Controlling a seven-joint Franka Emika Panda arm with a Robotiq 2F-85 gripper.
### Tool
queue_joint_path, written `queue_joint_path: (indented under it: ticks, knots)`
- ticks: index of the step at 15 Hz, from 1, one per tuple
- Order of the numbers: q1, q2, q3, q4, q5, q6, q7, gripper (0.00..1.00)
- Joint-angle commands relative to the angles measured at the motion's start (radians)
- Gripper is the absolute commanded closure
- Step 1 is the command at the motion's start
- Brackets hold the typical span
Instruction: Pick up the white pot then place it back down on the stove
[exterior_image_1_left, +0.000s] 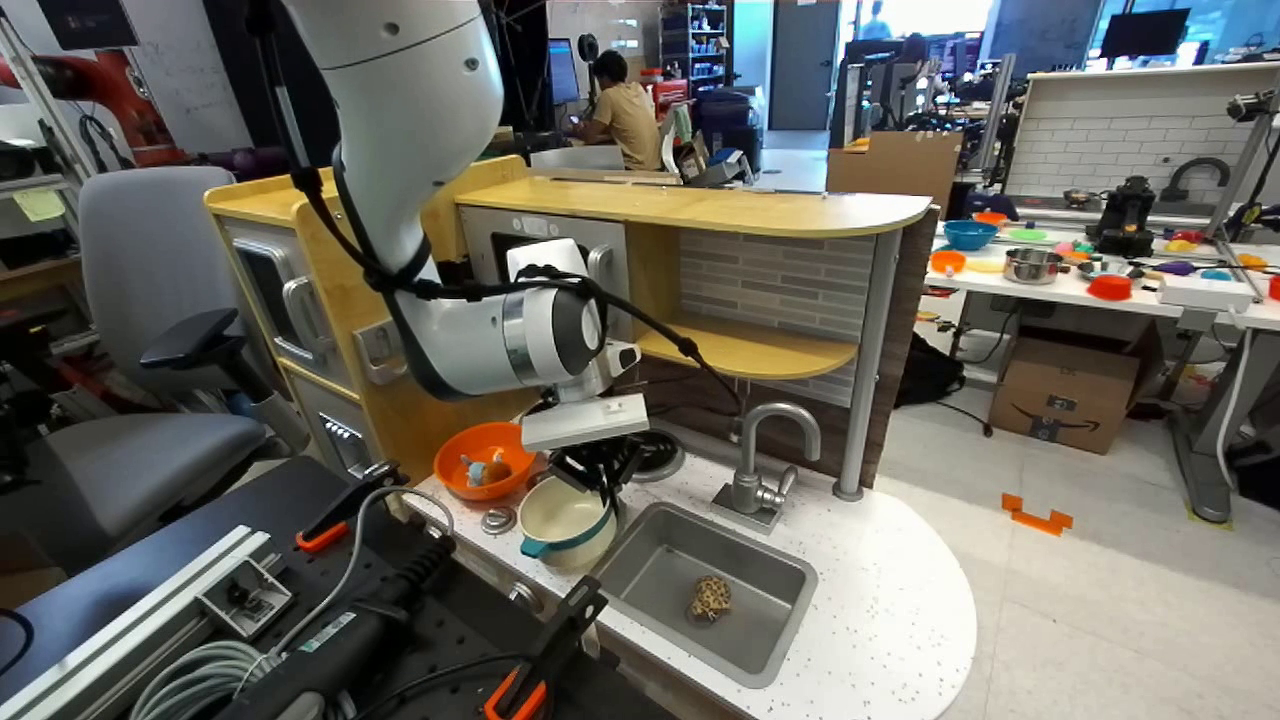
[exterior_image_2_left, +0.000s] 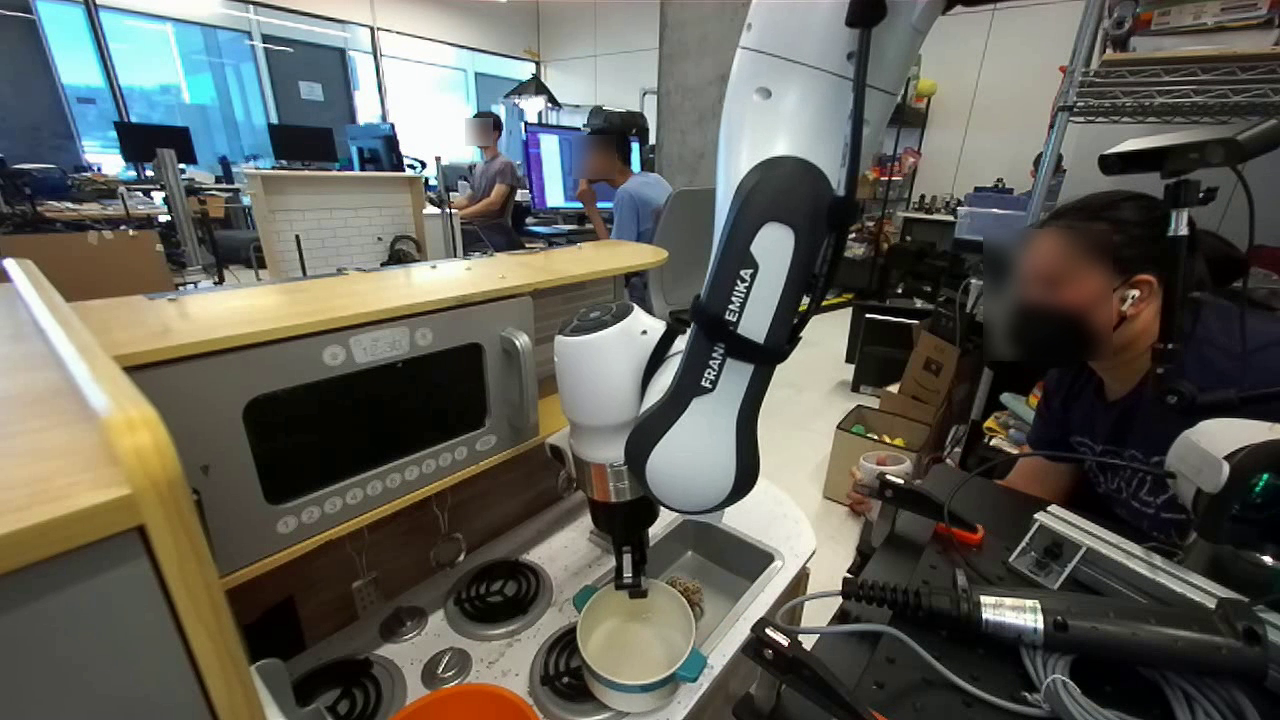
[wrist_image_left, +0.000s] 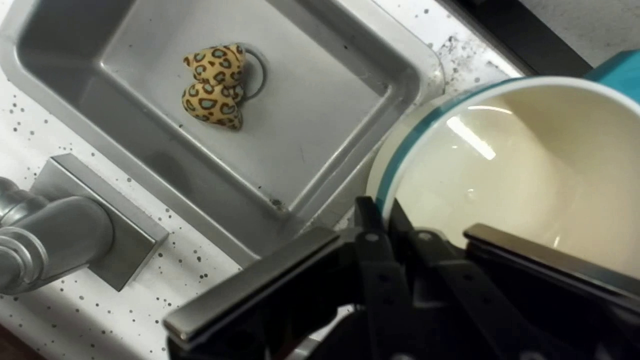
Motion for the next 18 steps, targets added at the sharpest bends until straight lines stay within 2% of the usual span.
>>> queue_joint_path:
  ticks: [1,11,12,13,18]
  knots:
    - [0.035,0.021,-0.015,0.025,0.061,0.051,0.025,0.99]
    - [0.072,0.088,-0.035,0.113,0.106,0.043,0.024,0.99]
    - [0.070,0.084,-0.034,0.108,0.101,0.045,0.015,0.69]
    - [0.070,0.078,-0.036,0.100,0.097,0.052,0.011,0.68]
    - [0.101,0.050,-0.078,0.072,0.075,0.070,0.020,0.32]
